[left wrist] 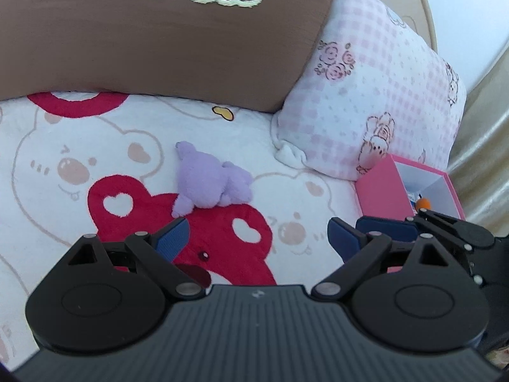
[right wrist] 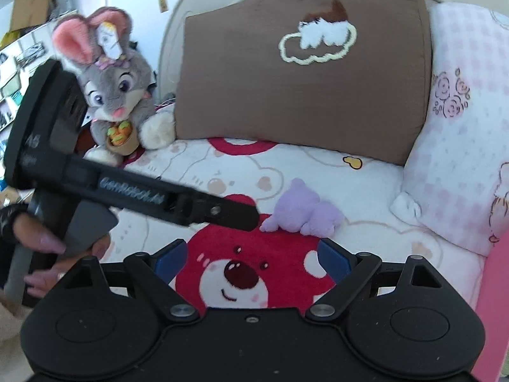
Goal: Organize objects
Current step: 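Lower the left gripper over the purple plush toy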
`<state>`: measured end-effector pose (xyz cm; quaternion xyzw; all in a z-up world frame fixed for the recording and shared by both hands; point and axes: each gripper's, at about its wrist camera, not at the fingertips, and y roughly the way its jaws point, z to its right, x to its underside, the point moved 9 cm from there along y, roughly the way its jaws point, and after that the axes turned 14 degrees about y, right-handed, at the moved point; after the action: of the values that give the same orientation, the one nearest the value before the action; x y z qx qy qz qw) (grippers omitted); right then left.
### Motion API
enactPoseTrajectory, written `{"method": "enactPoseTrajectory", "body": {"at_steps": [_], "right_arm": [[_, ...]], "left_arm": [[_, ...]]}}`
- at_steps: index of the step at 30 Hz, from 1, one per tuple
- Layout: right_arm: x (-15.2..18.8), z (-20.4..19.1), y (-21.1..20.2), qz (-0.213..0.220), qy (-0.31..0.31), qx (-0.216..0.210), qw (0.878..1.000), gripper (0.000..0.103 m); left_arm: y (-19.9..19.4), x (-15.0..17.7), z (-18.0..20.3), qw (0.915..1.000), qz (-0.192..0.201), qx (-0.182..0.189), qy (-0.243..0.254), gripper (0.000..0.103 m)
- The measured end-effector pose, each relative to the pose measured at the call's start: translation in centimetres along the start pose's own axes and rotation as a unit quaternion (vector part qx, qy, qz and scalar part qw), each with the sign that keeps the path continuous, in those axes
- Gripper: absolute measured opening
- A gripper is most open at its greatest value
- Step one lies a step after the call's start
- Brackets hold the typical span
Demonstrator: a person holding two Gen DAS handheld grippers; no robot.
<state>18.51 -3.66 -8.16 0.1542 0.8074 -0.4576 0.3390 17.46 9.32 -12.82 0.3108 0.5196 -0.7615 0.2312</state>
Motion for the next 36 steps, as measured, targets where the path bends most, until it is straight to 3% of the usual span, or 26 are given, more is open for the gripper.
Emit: {"method": "enactPoseTrajectory", "body": {"at_steps": [9, 14, 20, 23, 25, 30, 36], "right_arm": [[-0.3, 2.0, 4.4, 0.007, -0.005, 0.038, 0.999, 0.091], [-0.7, 3.1, 5.7, 0.004, 0.057, -0.003, 0.998, 0.091], [-0.6, 3.2, 7.2, 0.01, 0.024, 0.017, 1.0, 0.091], [-1.0, 3.7, 8.4, 0.014, 0.013, 0.028, 0.999, 0.091], [-1.2, 3.8, 9.4, 0.017, -0.001, 0.02, 1.0, 0.087], [-1.5, 5.1, 12.5, -0.004, 0.004, 0.035, 0.999, 0.077], [-0.6, 6.3, 13.9, -0.013, -0.007, 0.048, 0.999, 0.077]], "left_arm": [[2.3, 0.7, -2.4, 0.9997, 0.016, -0.014, 0.01, 0.085], [2.8, 1.1, -3.3, 0.9988, 0.05, -0.004, 0.0, 0.083], [3.5, 1.1, -4.5, 0.9983, 0.057, -0.006, -0.01, 0.081], [4.2, 0.9, -4.4, 0.9982, 0.06, -0.008, 0.004, 0.065], [4.7, 0.8, -4.3, 0.9973, 0.069, -0.021, 0.012, 0.062], [7.2, 0.8, -5.0, 0.9978, 0.059, -0.023, -0.015, 0.058], [9.6, 1.9, -6.5, 0.9972, 0.041, -0.032, -0.053, 0.056]]}}
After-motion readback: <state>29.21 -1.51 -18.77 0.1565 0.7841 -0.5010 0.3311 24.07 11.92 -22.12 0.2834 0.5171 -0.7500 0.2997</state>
